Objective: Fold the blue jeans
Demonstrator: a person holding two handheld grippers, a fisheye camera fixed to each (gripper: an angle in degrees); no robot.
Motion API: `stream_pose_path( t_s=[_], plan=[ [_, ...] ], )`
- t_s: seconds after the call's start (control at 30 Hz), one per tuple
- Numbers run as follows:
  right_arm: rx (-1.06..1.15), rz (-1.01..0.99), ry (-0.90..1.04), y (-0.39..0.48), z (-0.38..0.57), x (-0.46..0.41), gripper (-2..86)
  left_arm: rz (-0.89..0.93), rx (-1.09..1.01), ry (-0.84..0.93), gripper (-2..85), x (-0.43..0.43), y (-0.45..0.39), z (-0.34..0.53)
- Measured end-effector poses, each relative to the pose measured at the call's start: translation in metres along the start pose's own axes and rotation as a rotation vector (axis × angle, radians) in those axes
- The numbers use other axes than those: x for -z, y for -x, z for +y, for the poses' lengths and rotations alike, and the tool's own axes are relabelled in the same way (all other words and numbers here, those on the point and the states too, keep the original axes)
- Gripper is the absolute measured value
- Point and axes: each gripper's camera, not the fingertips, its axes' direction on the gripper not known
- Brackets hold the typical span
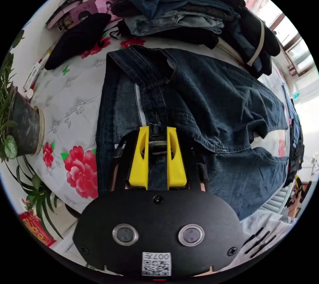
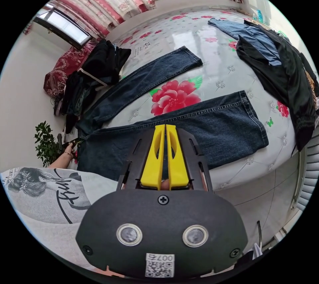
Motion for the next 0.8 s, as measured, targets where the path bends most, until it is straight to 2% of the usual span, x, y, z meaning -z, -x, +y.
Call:
stream_pose_path(
  t_s=[0.03,0.13,0.43,0.5,0.6,0.67,0.7,0.73,0.8],
  plan=[
    [-0.016,0.003,0.004,0.000,0.004,-0.001,-0.1,-0.047,0.000,-0.001,3.8,0.006,0.000,0.001],
    [-0.049,0.005,0.022,-0.001,0.010,-0.006,-0.3,-0.016,-0.081,-0.010,-0.2,0.021,0.001,0.010],
    [-0.046,-0.045,0.037,0.017,-0.005,-0.018,-0.3,0.151,-0.032,-0.221,-0.9,0.107,0.036,0.046],
    [-0.029,-0.046,0.038,0.025,-0.007,-0.020,-0.3,0.136,-0.041,-0.188,-0.9,0.114,0.035,0.050],
    [-0.012,-0.045,0.034,0.034,-0.006,-0.023,-0.3,0.013,-0.093,-0.084,-0.9,0.107,0.027,0.058],
    [-0.029,-0.044,0.048,0.034,-0.004,-0.031,-0.1,-0.079,-0.067,0.091,-0.9,0.066,0.027,0.061],
    [-0.036,-0.046,0.052,0.033,-0.003,-0.032,0.0,-0.092,-0.063,0.124,-0.9,0.059,0.027,0.063],
    [-0.049,-0.052,0.056,0.031,-0.002,-0.035,0.1,-0.096,-0.054,-0.005,-0.9,0.071,0.026,0.069],
    [-0.069,-0.055,0.054,0.028,0.000,-0.036,0.5,-0.077,-0.048,0.068,-0.9,0.067,0.023,0.063]
  ],
)
